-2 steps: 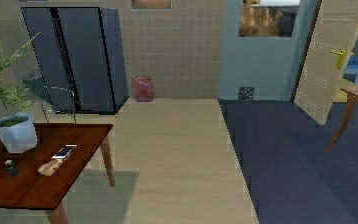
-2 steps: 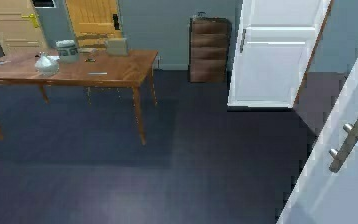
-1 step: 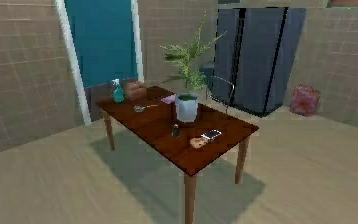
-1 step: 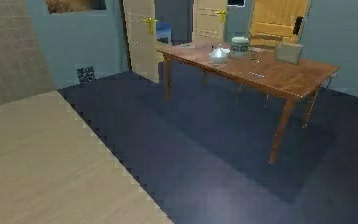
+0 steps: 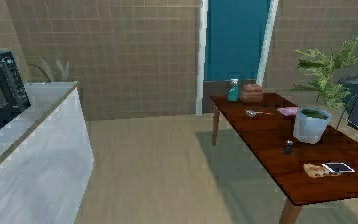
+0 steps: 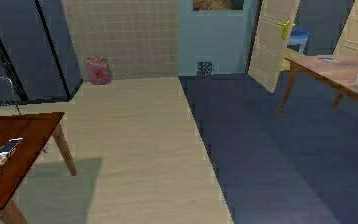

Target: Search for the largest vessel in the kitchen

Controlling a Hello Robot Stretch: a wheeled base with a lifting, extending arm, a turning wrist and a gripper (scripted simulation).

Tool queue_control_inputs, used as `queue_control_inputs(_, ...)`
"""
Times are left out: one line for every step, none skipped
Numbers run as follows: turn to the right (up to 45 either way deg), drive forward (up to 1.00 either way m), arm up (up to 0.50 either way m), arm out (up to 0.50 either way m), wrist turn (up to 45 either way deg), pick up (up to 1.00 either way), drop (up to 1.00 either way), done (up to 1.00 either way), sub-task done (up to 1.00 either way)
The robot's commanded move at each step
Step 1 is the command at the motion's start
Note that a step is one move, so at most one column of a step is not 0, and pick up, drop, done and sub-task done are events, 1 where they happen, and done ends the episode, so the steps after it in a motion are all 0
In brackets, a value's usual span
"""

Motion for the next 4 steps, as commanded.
queue_control_inputs(0.0,0.35,0.0,0.0,0.0,0.0,0.0,0.0,0.0)
queue_control_inputs(45.0,0.0,0.0,0.0,0.0,0.0,0.0,0.0,0.0)
queue_control_inputs(45.0,0.0,0.0,0.0,0.0,0.0,0.0,0.0,0.0)
queue_control_inputs(36.0,0.0,0.0,0.0,0.0,0.0,0.0,0.0,0.0)
